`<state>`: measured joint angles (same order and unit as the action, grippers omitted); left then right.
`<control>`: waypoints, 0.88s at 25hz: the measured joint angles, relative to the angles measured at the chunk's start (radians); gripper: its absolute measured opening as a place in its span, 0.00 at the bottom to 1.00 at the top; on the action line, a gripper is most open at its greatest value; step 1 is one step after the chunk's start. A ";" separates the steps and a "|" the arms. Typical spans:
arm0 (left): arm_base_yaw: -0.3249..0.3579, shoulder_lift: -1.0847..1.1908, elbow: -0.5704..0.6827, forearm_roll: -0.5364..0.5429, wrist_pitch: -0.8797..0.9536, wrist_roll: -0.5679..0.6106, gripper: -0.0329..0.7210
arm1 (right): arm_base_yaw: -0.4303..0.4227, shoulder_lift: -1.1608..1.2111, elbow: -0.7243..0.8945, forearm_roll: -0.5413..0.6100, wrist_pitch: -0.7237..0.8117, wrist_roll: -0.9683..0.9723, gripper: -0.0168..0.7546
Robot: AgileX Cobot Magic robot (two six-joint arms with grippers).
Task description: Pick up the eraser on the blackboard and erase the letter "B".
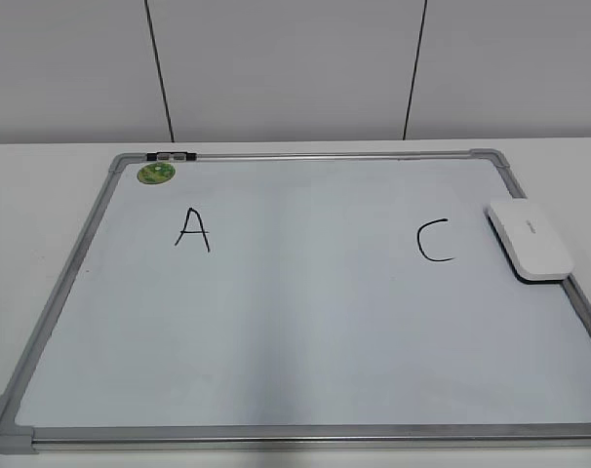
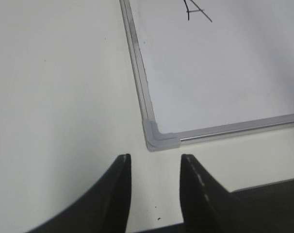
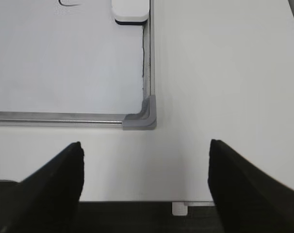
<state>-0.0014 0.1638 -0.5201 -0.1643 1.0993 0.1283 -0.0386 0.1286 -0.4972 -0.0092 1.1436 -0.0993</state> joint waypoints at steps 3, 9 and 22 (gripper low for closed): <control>0.000 -0.073 0.000 0.000 0.000 0.000 0.38 | 0.000 -0.062 0.000 0.000 0.000 0.000 0.79; 0.000 -0.147 0.001 -0.002 0.003 0.000 0.37 | 0.000 -0.141 0.000 0.000 0.001 0.000 0.79; 0.000 -0.147 0.001 -0.002 0.003 0.000 0.35 | 0.000 -0.146 0.000 0.000 0.002 0.001 0.79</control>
<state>-0.0014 0.0163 -0.5190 -0.1664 1.1019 0.1283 -0.0386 -0.0178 -0.4972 -0.0092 1.1458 -0.0979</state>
